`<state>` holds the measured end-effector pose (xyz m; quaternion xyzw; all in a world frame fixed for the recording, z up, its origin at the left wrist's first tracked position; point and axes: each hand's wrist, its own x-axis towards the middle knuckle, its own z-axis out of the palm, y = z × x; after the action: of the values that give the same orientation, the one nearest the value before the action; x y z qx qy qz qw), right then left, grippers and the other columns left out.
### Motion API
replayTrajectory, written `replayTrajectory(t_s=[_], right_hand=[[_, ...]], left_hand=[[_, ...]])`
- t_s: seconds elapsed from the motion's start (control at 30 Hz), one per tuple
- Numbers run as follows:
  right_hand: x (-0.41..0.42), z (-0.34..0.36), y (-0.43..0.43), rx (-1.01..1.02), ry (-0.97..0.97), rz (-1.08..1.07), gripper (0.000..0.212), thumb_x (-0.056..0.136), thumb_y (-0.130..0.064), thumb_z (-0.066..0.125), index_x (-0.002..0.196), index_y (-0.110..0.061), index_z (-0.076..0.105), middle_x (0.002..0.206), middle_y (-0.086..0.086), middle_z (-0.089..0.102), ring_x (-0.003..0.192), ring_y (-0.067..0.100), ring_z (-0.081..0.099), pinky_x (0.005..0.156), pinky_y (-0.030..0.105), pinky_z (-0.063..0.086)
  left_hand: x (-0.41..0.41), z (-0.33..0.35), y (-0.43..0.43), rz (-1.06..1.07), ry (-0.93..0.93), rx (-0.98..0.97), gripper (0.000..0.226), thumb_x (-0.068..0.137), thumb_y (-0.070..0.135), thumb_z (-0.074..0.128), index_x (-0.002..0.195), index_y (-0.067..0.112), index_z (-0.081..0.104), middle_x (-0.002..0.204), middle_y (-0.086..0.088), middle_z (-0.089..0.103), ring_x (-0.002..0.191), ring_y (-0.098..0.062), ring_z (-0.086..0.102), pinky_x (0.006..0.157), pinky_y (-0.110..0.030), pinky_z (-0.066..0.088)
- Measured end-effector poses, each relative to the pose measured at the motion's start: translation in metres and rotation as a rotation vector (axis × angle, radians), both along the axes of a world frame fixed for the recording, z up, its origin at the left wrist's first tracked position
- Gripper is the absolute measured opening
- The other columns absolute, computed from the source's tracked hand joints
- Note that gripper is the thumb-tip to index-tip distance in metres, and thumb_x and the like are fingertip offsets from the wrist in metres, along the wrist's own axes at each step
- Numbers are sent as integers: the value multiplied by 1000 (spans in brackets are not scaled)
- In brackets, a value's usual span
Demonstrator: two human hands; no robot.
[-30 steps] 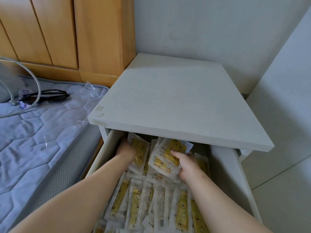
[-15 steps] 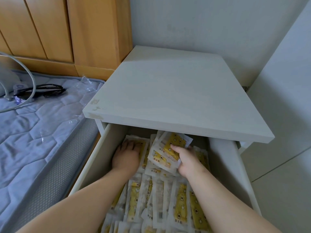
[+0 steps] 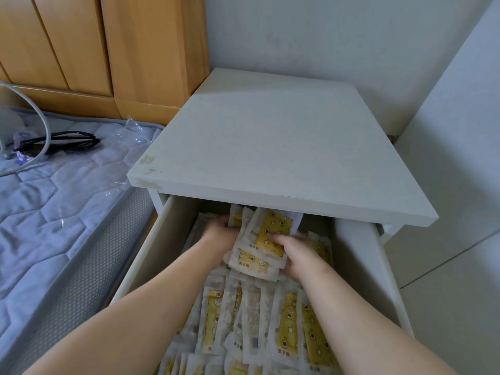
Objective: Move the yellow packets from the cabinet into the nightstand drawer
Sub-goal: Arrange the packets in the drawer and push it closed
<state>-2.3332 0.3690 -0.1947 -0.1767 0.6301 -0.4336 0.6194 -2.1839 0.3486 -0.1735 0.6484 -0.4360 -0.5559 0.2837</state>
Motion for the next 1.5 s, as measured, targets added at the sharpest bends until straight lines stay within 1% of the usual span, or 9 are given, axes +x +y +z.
replayTrajectory(t_s=[0.23, 0.37, 0.47, 0.6, 0.8, 1.03, 1.13, 1.3, 1.5], right_hand=[[-4, -7, 1, -37, 408, 44, 24, 82, -14, 70, 104, -15, 61, 99, 6, 65, 90, 23, 64, 80, 36, 55], [2, -12, -2, -84, 573, 69, 23, 83, -20, 69, 102, -20, 55, 107, 5, 61, 91, 21, 60, 74, 31, 51], [4, -14, -5, -78, 567, -10, 32, 83, -22, 69, 111, -16, 54, 112, 7, 60, 97, 25, 60, 81, 36, 53], [5, -14, -7, -55, 491, -124, 40, 84, -18, 68, 119, -9, 51, 117, 11, 59, 104, 29, 59, 86, 37, 52], [2, -7, -4, -119, 865, 102, 29, 89, -23, 61, 113, -10, 53, 110, 8, 61, 98, 27, 62, 71, 29, 47], [-13, 8, 0, -107, 417, -30, 35, 93, -16, 54, 126, -11, 46, 118, 11, 56, 100, 22, 56, 83, 33, 48], [-21, 6, 6, -76, 558, 24, 47, 90, -13, 55, 134, -13, 37, 118, 11, 53, 95, 23, 57, 77, 34, 49], [-23, 1, 14, -19, 933, 224, 49, 92, -18, 54, 136, -16, 33, 83, -4, 45, 72, 18, 59, 74, 39, 58], [-24, -3, 19, 67, 1217, 368, 71, 89, -42, 58, 143, -17, 21, 113, 6, 57, 97, 25, 63, 66, 33, 53]], left_hand=[[2, -18, -4, -166, -580, -197, 40, 95, 16, 51, 134, 16, 45, 125, -8, 59, 108, -25, 59, 80, -29, 49], [4, -30, 6, -289, -880, -369, 52, 95, 19, 46, 145, 24, 29, 147, -5, 33, 134, -27, 32, 103, -37, 38], [3, -32, 11, -483, -809, -512, 51, 98, 33, 40, 146, 27, 27, 156, 2, 19, 144, -21, 12, 116, -38, 19], [5, -35, 14, -775, -847, -367, 83, 86, 66, 40, 151, 29, 4, 159, 8, -3, 146, -14, -8, 118, -46, -4], [7, -44, 14, -803, -956, -347, 88, 81, 72, 42, 149, 37, -1, 158, 14, -8, 145, -14, -14, 112, -54, -10], [8, -45, 14, -812, -952, -357, 88, 83, 71, 41, 150, 35, -3, 158, 13, -9, 145, -15, -16, 112, -54, -11], [7, -44, 15, -815, -952, -352, 87, 83, 71, 40, 150, 35, -3, 158, 13, -9, 145, -15, -16, 112, -54, -10], [5, -42, 18, -807, -977, -354, 86, 84, 71, 39, 150, 36, -4, 158, 12, -11, 144, -18, -19, 112, -54, -12], [4, -41, 21, -807, -1011, -339, 85, 84, 72, 36, 149, 37, -7, 157, 13, -15, 143, -21, -24, 112, -53, -14]])
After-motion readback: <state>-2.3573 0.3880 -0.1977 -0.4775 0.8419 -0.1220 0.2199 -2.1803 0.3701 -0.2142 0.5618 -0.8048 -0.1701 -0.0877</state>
